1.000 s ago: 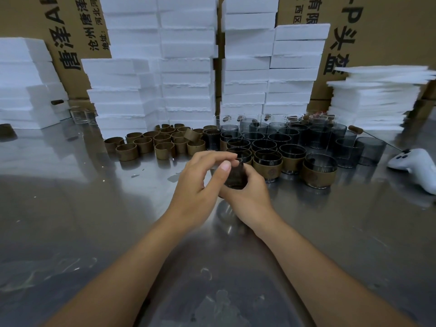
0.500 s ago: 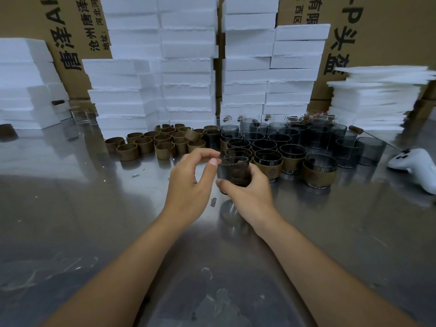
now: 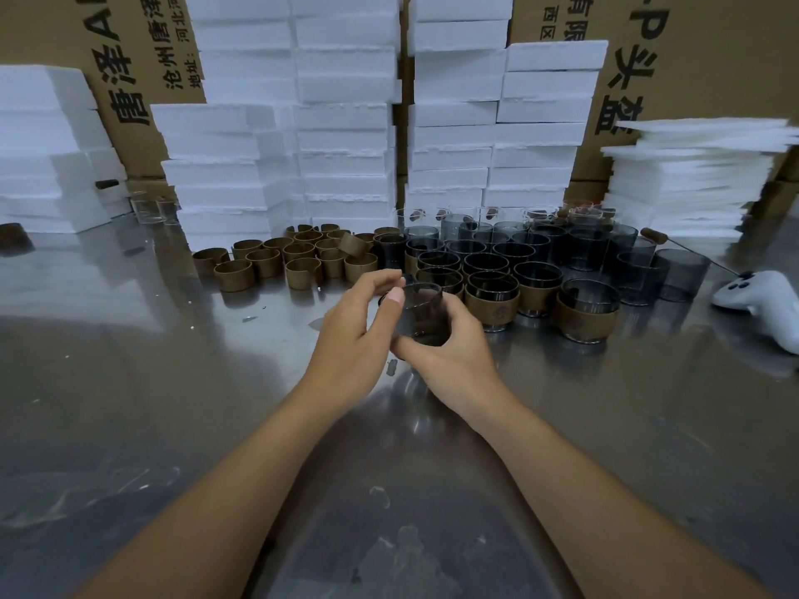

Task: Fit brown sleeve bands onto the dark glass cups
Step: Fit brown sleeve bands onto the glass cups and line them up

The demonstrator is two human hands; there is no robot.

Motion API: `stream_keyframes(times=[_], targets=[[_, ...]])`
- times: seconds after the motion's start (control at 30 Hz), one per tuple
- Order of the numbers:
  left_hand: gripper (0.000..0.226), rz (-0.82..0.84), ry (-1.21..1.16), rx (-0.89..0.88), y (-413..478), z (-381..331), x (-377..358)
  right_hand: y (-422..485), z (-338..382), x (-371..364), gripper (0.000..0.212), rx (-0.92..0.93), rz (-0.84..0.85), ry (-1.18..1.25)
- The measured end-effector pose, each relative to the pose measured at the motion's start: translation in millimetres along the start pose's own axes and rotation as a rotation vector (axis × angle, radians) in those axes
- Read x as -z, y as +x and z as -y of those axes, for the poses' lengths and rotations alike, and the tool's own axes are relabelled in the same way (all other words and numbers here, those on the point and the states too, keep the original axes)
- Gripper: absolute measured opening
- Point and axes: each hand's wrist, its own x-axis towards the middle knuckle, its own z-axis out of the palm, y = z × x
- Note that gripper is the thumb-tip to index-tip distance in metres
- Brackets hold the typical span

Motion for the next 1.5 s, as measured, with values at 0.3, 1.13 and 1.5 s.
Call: stream_keyframes(times=[0.3, 1.13, 1.5], targets=[[0.037, 0.108, -0.052, -0.047, -1, -3, 1, -1, -5, -5, 0.055, 0.062, 0.057, -0.051], [0.019, 0.005, -0.072, -0.126, -2, -9, 4, 5, -6, 2, 0.034, -0.056, -0.126, 0.068], [0.021, 0.097, -0.145, -0.007, 3, 0, 4, 5, -7, 1, 0.034, -0.019, -0.119, 0.104]])
